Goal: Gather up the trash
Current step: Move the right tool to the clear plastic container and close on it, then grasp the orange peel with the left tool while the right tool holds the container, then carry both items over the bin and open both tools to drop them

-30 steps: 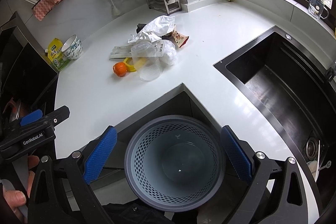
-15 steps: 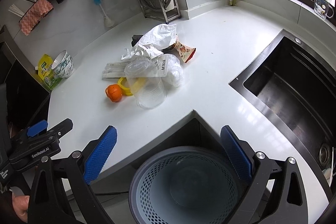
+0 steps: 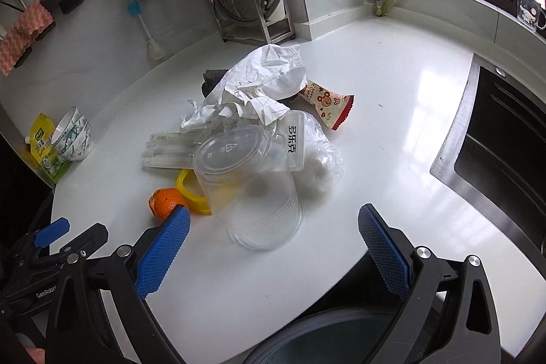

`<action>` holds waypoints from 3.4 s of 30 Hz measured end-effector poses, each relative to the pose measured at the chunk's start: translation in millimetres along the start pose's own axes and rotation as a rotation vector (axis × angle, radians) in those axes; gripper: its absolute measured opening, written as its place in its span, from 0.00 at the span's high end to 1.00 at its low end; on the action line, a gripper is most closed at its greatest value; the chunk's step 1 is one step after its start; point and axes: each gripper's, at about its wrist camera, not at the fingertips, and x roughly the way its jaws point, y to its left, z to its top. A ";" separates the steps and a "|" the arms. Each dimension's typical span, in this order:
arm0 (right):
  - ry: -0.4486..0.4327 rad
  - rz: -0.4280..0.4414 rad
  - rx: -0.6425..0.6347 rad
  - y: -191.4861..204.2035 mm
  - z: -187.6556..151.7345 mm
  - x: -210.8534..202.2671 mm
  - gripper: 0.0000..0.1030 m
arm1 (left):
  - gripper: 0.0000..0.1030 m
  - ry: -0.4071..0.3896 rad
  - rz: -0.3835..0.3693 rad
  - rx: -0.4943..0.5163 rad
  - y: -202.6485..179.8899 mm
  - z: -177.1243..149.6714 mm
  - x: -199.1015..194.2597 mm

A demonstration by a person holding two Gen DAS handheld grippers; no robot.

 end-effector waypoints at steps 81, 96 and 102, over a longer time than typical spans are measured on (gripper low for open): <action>-0.099 -0.084 -0.016 -41.6 -21.6 -45.9 0.43 | 0.78 0.062 -0.188 0.026 -54.8 -0.2 25.0; 0.011 -0.036 -0.063 -80.1 -71.8 -99.8 0.43 | 0.78 0.057 -0.201 0.088 -114.4 -43.4 -47.9; 0.085 -0.013 -0.108 -91.4 -106.6 -107.0 0.43 | 0.78 0.096 -0.246 0.150 -145.3 -83.0 -61.4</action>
